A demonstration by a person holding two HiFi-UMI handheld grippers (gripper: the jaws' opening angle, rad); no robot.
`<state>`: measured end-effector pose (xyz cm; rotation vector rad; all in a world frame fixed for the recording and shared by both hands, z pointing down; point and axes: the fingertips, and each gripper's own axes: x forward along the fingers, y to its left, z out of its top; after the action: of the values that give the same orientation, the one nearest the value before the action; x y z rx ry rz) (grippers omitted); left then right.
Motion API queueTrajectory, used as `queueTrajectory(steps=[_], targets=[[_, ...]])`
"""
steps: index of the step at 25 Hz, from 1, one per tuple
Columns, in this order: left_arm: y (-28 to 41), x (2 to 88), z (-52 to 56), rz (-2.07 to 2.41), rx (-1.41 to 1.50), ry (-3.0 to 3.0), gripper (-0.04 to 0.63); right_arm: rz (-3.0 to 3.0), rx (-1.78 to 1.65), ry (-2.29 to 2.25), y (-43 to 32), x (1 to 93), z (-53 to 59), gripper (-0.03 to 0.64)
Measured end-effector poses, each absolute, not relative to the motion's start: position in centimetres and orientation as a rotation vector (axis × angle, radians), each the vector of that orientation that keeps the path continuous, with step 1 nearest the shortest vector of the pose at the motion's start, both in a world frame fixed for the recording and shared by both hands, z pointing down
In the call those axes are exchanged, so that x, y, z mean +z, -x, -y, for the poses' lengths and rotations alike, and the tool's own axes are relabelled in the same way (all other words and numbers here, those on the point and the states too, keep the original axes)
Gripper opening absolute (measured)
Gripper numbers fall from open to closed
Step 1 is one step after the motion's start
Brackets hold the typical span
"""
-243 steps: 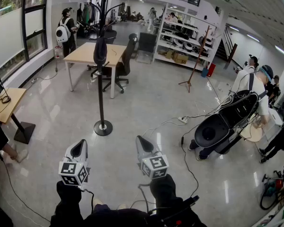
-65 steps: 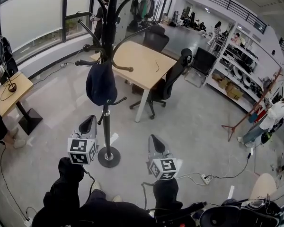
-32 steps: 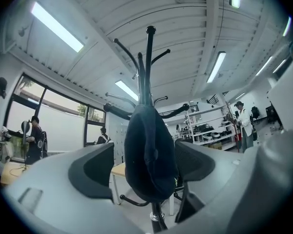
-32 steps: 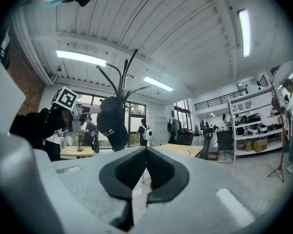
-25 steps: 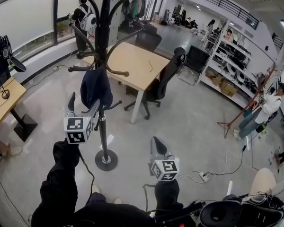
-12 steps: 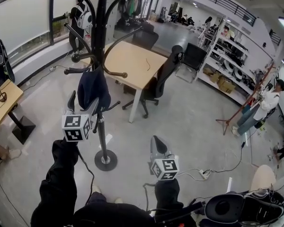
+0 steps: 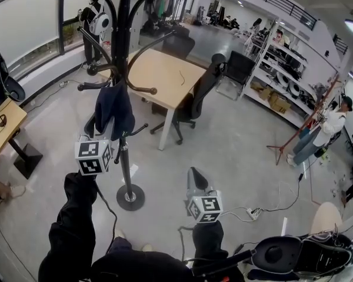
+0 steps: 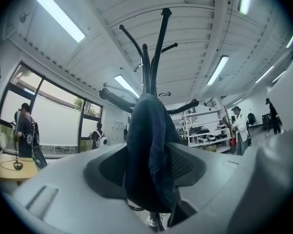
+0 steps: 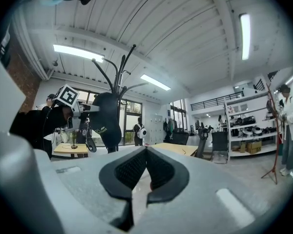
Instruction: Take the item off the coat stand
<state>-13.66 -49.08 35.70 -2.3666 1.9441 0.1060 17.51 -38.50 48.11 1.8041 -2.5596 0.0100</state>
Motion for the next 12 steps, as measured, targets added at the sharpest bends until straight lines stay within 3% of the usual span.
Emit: queueTrajectory(steps=[7, 12], targets=[[13.5, 35.6, 48.5, -1.954, 0.094, 2.359, 0.189, 2.565, 0.004, -1.803, -17.6, 48.0, 37.9, 0.002], [13.3, 35.2, 48.0, -1.956, 0.092, 2.353, 0.117, 2.567, 0.009, -1.797, -17.8, 48.1, 37.5, 0.002]])
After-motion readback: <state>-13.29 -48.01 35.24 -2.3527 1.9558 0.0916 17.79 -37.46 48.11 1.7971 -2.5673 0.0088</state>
